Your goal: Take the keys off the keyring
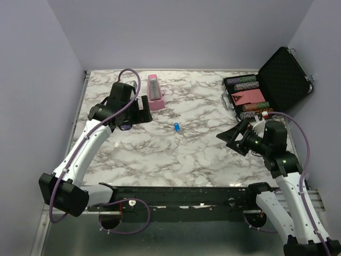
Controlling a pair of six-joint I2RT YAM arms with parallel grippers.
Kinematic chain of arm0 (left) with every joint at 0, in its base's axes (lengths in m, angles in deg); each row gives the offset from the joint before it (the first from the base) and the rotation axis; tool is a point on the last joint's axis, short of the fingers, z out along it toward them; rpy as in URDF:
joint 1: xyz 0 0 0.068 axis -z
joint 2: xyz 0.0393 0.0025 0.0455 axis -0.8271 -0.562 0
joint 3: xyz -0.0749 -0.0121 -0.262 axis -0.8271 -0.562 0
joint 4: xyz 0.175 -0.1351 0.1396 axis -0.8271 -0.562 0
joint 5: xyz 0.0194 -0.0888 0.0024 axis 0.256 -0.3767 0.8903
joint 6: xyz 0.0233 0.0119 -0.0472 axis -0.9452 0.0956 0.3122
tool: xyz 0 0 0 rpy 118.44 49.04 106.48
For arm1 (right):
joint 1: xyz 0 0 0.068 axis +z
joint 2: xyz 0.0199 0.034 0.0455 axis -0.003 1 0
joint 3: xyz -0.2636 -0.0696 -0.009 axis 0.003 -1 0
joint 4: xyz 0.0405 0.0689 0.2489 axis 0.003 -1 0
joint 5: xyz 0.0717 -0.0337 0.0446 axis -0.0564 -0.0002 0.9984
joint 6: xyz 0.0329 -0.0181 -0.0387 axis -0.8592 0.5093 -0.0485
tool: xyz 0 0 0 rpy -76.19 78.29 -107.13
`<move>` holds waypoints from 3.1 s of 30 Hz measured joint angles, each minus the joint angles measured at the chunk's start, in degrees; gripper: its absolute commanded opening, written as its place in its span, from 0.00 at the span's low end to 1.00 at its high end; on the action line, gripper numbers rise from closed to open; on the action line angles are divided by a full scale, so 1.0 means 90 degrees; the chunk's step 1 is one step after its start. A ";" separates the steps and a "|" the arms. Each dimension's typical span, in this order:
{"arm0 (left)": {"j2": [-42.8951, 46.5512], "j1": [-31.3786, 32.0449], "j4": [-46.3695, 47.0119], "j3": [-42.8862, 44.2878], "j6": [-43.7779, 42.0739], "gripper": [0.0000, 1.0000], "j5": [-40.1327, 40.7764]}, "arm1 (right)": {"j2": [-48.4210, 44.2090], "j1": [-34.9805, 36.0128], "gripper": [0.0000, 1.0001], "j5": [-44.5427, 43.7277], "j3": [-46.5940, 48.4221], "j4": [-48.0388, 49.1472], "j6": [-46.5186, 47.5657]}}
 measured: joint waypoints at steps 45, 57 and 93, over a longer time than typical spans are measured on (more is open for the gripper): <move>-0.2965 0.0313 0.1239 0.0964 -0.2171 0.89 -0.2509 | 0.2431 0.0010 1.00 0.1700 0.1127 0.0884 0.0916; -0.4107 0.0425 0.1598 0.1377 -0.2222 0.86 -0.2790 | 0.2438 0.0010 1.00 0.1749 0.1440 0.0476 0.1460; -0.6205 0.0466 0.0668 0.3315 -0.2314 0.83 -0.3980 | 0.2484 0.0010 1.00 0.1744 0.1729 -0.0304 0.2016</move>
